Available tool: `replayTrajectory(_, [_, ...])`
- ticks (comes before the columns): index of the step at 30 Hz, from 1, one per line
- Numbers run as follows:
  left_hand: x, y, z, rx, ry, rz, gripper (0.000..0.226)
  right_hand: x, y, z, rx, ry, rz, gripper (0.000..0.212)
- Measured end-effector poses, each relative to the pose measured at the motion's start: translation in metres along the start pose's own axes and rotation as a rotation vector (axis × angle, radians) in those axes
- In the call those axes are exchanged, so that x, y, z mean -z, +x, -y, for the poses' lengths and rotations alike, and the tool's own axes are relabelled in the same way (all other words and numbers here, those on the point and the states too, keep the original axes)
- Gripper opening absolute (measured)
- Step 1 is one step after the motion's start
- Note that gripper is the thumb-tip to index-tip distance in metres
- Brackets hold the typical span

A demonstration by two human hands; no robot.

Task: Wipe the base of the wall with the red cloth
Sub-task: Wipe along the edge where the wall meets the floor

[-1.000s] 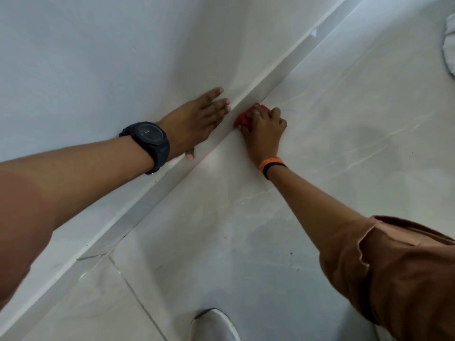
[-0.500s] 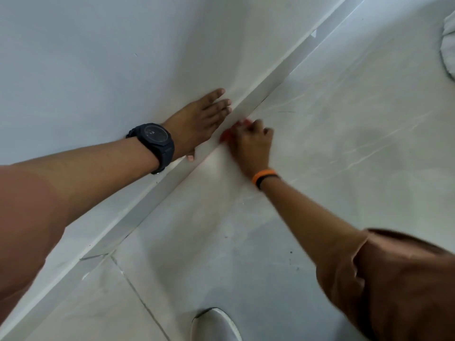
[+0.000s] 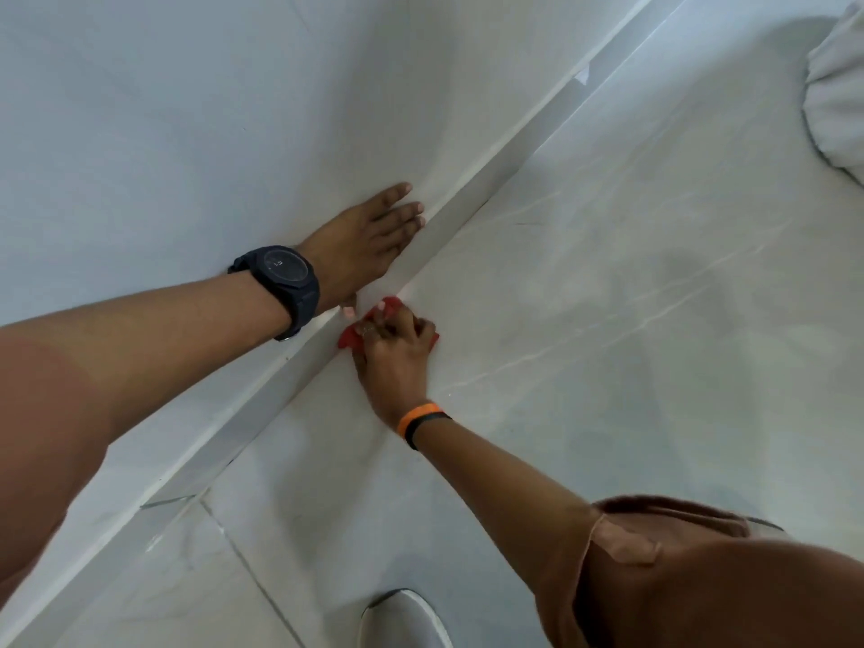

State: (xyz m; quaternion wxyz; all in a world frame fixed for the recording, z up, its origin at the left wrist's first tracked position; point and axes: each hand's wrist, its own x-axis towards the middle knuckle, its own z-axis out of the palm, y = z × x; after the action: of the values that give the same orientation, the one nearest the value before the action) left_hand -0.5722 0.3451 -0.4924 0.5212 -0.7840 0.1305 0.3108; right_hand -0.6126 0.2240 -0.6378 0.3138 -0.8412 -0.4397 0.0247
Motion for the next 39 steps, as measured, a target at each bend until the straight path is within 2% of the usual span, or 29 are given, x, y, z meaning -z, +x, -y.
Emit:
replayTrajectory(2, [0.002,-0.002,0.0,-0.003,0.008,0.002,0.12,-0.001,0.005,-0.006,0.097,-0.108,0.026,0.005])
replayTrajectory(4, [0.001,-0.004,0.001,0.006,0.016,0.006,0.119,0.004,0.019,-0.025,0.137,-0.192,0.024,0.01])
replayTrajectory(8, [0.004,-0.004,0.003,-0.014,-0.005,0.003,0.124,0.022,0.061,-0.072,-0.032,-0.233,-0.075,0.013])
replayTrajectory(12, [0.002,-0.001,0.004,-0.014,-0.005,0.028,0.127,0.063,0.12,-0.129,-0.228,-0.173,-0.072,0.014])
replayTrajectory(14, [0.001,0.001,0.004,-0.02,-0.024,0.025,0.126,0.081,0.15,-0.157,-0.322,-0.129,-0.064,0.02])
replayTrajectory(16, [0.001,0.002,0.005,-0.018,-0.021,0.016,0.126,0.09,0.161,-0.17,-0.333,-0.08,-0.035,0.029])
replayTrajectory(19, [-0.001,0.004,0.005,-0.022,-0.03,0.035,0.127,0.08,0.146,-0.153,-0.316,-0.03,-0.07,0.03])
replayTrajectory(24, [0.003,0.004,0.006,-0.008,-0.054,0.001,0.131,0.037,0.065,-0.062,-0.248,0.017,-0.137,0.019])
replayTrajectory(27, [0.005,0.001,0.007,-0.014,-0.051,0.012,0.13,0.016,0.03,-0.023,-0.145,-0.052,-0.023,0.021])
replayTrajectory(32, [0.008,0.001,0.008,-0.01,-0.017,0.021,0.132,0.018,0.023,-0.042,0.081,-0.174,0.102,0.027])
replayTrajectory(34, [0.008,0.0,0.007,-0.005,-0.023,0.022,0.134,0.02,0.031,-0.054,0.132,-0.253,0.1,0.021])
replayTrajectory(36, [0.007,-0.001,0.008,-0.017,-0.019,0.043,0.137,0.03,0.056,-0.076,0.056,-0.241,0.016,0.01])
replayTrajectory(39, [0.009,-0.004,0.01,-0.029,-0.034,0.056,0.142,0.061,0.111,-0.121,-0.079,-0.218,0.004,0.014])
